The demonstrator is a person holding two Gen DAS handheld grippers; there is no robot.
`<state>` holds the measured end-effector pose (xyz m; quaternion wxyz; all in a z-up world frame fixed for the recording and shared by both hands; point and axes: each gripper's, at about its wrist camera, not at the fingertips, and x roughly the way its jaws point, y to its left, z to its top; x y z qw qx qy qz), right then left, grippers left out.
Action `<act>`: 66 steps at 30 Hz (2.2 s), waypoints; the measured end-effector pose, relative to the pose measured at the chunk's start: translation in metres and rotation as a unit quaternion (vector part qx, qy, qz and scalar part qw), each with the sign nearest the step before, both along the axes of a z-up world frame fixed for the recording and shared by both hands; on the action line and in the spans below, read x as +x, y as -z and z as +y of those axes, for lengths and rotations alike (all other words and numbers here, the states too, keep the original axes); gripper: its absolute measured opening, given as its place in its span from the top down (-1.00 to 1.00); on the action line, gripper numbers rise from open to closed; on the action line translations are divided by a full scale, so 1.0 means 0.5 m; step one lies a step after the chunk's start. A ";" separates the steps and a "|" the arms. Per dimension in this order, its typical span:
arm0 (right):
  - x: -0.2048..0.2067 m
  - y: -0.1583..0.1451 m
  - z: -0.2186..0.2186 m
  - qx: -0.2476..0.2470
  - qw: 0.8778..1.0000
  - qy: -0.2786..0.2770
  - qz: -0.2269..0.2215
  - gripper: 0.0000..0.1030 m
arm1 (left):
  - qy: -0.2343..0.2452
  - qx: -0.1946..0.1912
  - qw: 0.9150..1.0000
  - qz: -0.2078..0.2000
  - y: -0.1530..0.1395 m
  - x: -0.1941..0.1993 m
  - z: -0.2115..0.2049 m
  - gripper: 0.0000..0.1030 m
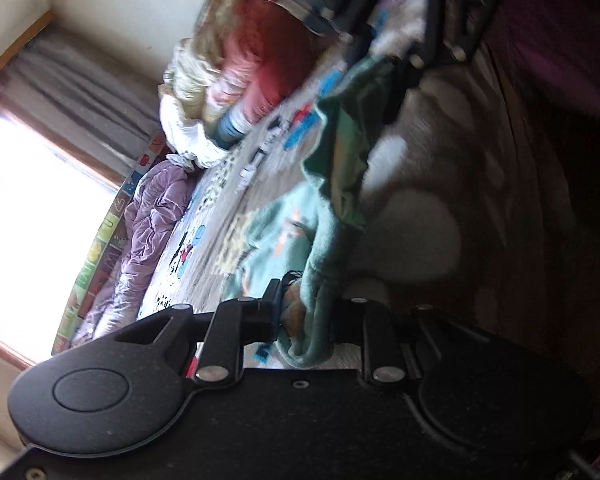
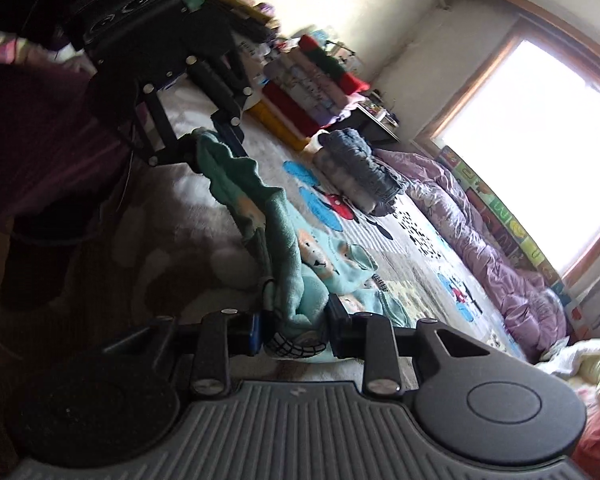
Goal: Fold clothes
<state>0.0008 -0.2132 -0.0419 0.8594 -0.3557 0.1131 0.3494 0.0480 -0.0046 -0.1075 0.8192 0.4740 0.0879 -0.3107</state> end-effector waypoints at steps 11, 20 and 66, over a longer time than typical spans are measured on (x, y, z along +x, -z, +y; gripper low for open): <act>0.127 -0.047 -0.084 0.190 0.977 0.053 0.081 0.37 | -0.030 -0.224 0.967 0.118 -0.086 0.176 0.040 0.45; 0.284 -0.011 -0.153 0.365 0.913 0.104 0.150 0.37 | -0.061 -0.389 0.897 0.200 -0.086 0.318 0.069 0.44; 0.700 0.278 -0.196 0.597 0.674 0.221 0.374 0.10 | -0.240 -0.580 0.689 0.363 0.089 0.667 0.157 0.46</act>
